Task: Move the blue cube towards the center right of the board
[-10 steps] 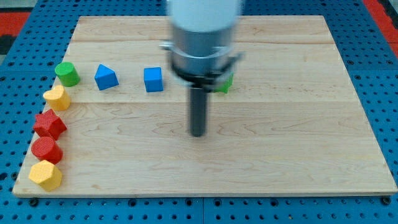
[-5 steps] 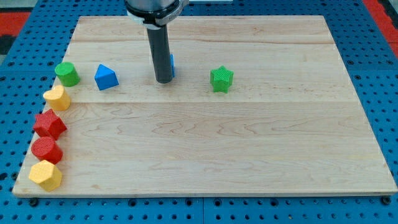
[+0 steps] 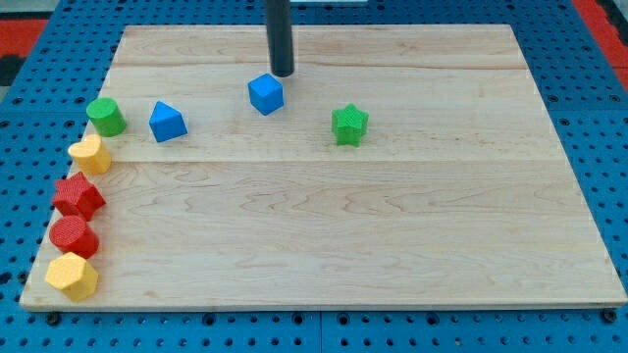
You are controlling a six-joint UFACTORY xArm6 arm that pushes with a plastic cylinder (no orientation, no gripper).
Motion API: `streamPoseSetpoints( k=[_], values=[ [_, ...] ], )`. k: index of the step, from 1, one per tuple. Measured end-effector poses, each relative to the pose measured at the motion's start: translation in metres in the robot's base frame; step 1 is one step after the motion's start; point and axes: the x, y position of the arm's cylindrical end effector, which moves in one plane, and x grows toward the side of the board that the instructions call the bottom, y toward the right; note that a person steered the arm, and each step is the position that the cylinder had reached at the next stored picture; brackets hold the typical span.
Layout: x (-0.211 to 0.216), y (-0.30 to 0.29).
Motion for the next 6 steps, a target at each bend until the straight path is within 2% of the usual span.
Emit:
streamPoseSetpoints(
  k=[1, 2, 3, 5, 6],
  values=[
    [-0.002, 0.008],
    [0.016, -0.097],
    [0.046, -0.111],
    [0.036, 0.032],
    [0.041, -0.024]
  ],
)
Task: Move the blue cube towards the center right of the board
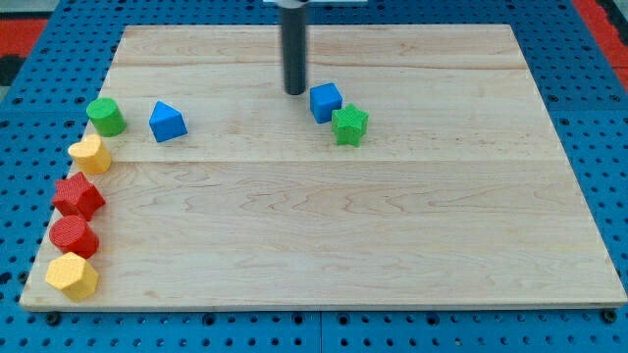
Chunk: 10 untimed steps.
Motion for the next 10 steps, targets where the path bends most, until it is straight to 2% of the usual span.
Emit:
streamPoseSetpoints(
  k=[1, 2, 4, 5, 6, 7, 9, 10],
  values=[
    [0.031, -0.061],
    [0.035, -0.041],
    [0.019, 0.075],
    [0.030, 0.066],
    [0.037, 0.032],
    [0.015, 0.042],
    [0.014, 0.204],
    [0.031, 0.214]
  ],
)
